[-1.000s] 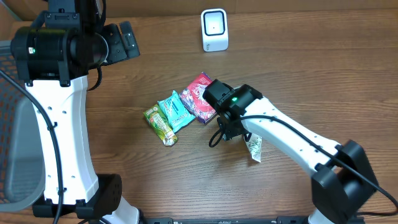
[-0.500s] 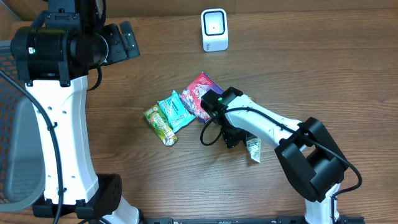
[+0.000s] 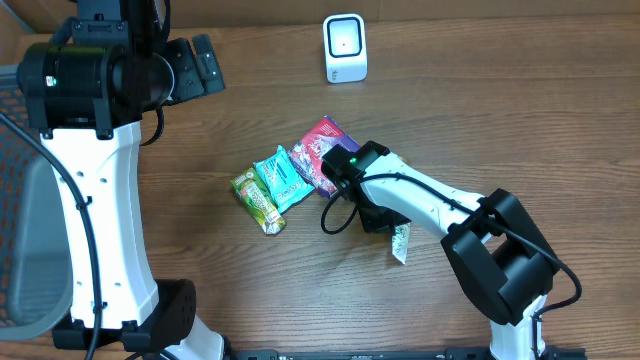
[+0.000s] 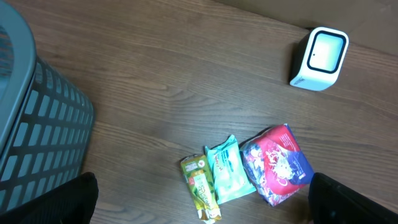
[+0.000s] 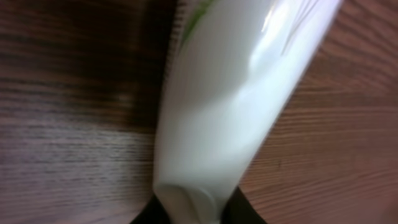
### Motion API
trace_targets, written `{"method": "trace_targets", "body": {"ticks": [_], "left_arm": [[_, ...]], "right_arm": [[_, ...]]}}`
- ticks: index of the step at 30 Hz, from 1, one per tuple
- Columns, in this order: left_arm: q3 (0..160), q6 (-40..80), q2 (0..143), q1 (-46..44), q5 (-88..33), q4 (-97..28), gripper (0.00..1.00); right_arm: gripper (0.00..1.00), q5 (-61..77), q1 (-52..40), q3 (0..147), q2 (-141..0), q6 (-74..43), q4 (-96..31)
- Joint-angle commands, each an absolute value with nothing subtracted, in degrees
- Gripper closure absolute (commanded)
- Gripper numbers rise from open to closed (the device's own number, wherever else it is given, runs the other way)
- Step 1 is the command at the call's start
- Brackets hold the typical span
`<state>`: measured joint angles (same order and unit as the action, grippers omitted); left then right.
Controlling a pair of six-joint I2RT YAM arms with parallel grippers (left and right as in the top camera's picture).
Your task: Scan the item barcode
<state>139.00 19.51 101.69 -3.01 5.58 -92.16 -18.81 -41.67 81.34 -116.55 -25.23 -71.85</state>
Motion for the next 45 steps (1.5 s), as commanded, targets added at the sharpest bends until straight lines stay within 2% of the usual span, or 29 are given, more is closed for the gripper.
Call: {"method": "trace_targets", "body": {"ticks": [1,4,13,20,25,26,30,33,40,45], "left_arm": [[138.9,20.1,101.6,-3.0,5.3,-92.1,0.0],[138.9,20.1,101.6,-3.0,5.3,-92.1,0.0],[138.9,20.2,101.6,-3.0,5.3,-92.1,0.01],[138.9,20.1,101.6,-3.0,5.3,-92.1,0.0],[138.9,20.2,101.6,-3.0,5.3,-92.1,0.0],[138.9,20.1,101.6,-3.0,5.3,-92.1,0.0],[138.9,20.1,101.6,-3.0,5.3,-92.1,0.0],[138.9,20.1,101.6,-3.0,5.3,-92.1,0.0],[138.9,20.1,101.6,-3.0,5.3,-92.1,0.0],[138.9,20.1,101.6,-3.0,5.3,-92.1,0.0]], "right_arm": [[0.92,-12.6,-41.6,81.1,-116.4,-25.5,-69.6],[0.96,-7.5,-40.2,81.6,-114.1,-25.1,-67.9],[0.96,19.7,-29.6,81.0,-107.1,-15.3,-60.1],[0.96,25.7,-22.1,72.5,-107.2,-14.7,-52.4],[0.96,25.6,-17.1,67.7,-107.2,-14.5,-51.4],[0.91,25.6,-16.0,67.4,-107.2,-14.0,-51.7],[0.47,25.6,-11.8,67.4,-107.2,-10.9,-53.1],[0.36,25.6,-8.5,67.7,-107.2,-9.0,-54.1],[0.34,26.9,-3.1,68.3,-107.2,-1.8,-54.2],[0.24,28.6,-3.3,68.2,-107.2,2.0,-54.4]]}}
